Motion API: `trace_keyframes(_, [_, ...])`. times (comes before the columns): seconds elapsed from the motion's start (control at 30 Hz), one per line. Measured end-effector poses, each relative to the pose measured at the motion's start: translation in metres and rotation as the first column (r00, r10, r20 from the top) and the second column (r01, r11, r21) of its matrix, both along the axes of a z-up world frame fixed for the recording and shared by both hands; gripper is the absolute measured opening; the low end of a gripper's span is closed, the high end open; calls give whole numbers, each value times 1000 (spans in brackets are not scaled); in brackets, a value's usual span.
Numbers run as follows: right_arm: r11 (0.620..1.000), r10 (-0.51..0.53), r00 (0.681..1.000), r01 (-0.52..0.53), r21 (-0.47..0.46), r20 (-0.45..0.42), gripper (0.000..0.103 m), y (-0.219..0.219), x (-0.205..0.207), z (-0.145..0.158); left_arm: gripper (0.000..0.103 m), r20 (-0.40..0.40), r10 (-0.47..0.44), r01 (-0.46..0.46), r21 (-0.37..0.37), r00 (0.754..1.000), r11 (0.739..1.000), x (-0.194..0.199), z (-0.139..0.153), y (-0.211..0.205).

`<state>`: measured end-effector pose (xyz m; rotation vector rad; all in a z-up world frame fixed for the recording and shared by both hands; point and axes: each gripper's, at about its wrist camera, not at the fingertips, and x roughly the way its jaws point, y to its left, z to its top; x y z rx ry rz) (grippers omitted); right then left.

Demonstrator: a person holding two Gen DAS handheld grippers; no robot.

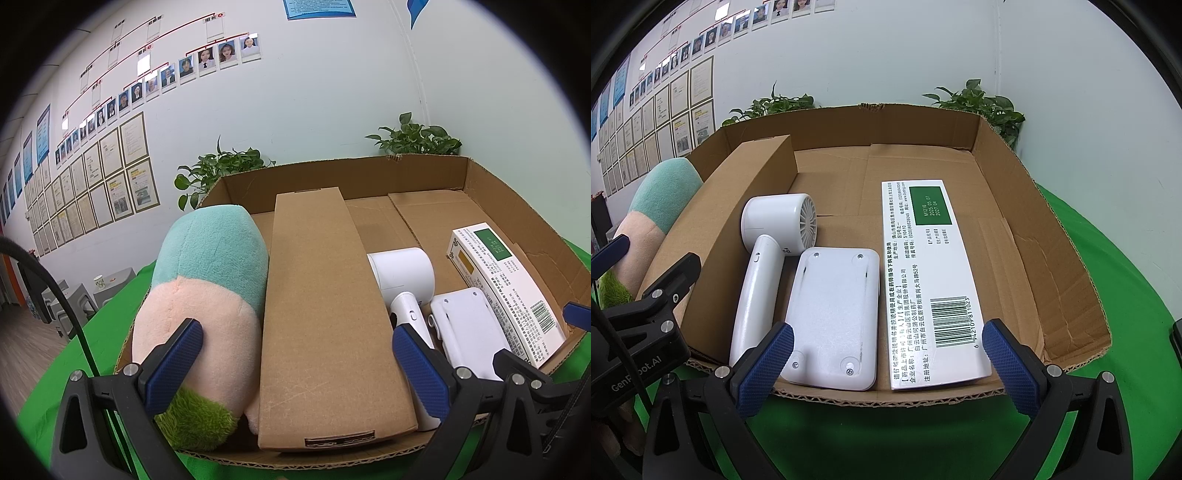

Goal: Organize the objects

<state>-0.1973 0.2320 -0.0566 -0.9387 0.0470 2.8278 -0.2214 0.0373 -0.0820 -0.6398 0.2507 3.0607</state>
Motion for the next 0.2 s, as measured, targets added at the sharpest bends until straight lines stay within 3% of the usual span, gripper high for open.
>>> trace_keyframes(0.2, [1000,0,1000,0,0,0,103,0,0,0,102,0,2,-2,-4,1000,1000,1,0,1])
